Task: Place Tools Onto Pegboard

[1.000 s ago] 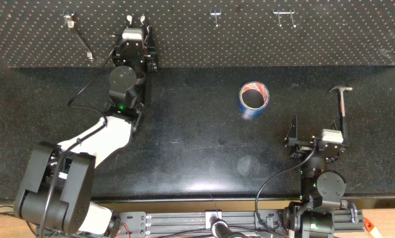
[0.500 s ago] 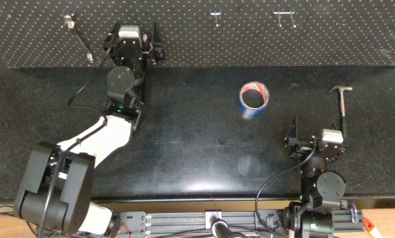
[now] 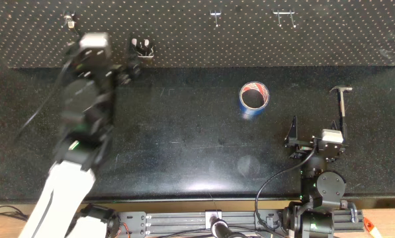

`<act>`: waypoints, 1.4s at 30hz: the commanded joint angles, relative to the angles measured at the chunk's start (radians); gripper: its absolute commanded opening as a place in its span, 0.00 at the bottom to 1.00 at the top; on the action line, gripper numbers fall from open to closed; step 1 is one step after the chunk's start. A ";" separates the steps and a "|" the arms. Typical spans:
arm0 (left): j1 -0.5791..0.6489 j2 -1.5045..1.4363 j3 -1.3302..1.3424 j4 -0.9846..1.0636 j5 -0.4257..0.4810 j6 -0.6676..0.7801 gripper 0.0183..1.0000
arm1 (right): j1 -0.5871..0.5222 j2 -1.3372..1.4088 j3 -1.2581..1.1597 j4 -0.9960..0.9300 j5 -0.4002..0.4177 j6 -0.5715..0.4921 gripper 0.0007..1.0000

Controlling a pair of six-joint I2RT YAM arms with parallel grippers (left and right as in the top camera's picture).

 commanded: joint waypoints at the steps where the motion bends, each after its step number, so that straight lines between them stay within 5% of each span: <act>1: 0.128 -0.314 -0.062 -0.221 0.123 0.004 1.00 | -0.005 -0.011 -0.004 -0.006 -0.009 -0.011 0.97; 8: 0.251 -0.789 -0.413 -0.037 0.218 0.004 1.00 | -0.005 -0.011 -0.004 -0.006 -0.009 -0.011 0.97; 18: 0.286 -1.019 -0.701 0.101 0.225 -0.001 1.00 | -0.005 -0.011 -0.004 -0.006 -0.009 -0.011 0.97; 31: 0.275 -1.019 -0.758 -0.219 0.229 -0.080 1.00 | -0.005 -0.011 -0.004 -0.006 -0.009 -0.011 0.97; 42: 0.272 -1.019 -0.758 -0.261 0.227 -0.075 1.00 | -0.005 -0.011 -0.004 -0.006 -0.009 -0.011 0.97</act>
